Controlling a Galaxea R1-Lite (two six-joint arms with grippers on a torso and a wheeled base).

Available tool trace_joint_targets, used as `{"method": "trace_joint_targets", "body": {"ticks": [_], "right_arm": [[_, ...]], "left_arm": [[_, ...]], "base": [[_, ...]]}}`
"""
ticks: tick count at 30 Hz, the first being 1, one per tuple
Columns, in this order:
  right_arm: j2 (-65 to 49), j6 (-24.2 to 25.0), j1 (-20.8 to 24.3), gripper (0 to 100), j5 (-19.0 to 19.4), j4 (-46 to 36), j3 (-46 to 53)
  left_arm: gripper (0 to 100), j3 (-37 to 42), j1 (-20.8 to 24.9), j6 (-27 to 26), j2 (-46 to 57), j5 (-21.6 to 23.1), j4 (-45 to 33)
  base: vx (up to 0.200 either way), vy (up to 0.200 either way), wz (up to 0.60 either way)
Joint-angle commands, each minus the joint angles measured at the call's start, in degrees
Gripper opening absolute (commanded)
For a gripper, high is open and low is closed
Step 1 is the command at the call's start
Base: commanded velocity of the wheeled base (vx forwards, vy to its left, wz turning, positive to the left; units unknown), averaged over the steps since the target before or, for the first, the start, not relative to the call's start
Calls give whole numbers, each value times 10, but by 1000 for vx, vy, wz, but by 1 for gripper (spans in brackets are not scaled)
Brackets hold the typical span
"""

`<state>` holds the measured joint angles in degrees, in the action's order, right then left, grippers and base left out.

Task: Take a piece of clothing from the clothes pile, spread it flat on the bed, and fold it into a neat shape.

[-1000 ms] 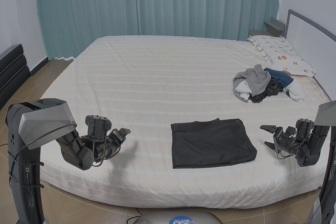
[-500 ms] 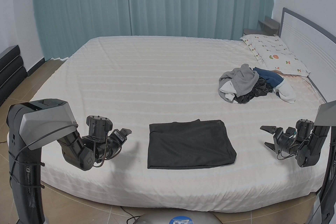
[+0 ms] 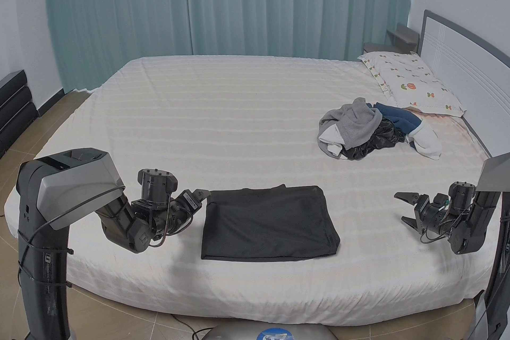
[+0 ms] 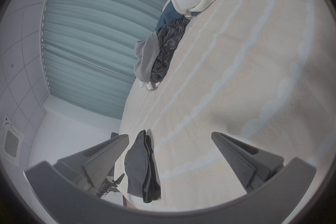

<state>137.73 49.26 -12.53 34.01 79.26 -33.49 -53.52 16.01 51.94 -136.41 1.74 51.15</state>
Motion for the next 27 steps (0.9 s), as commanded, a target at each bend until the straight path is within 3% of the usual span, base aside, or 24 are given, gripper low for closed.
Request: {"method": "trace_joint_targets", "body": {"ticks": [1, 15, 27], "right_arm": [[3, -7, 1, 100, -1, 0, 4], [9, -18, 1, 100, -1, 1, 4], [9, -19, 1, 100, -2, 1, 3]], "left_arm": [[100, -19, 20, -66, -35, 14, 4], [100, 14, 44, -131, -66, 28, 72], [100, 49, 45, -133, -85, 29, 167]], "base": [[0, 0, 0], [0, 0, 0], [0, 0, 0]]}}
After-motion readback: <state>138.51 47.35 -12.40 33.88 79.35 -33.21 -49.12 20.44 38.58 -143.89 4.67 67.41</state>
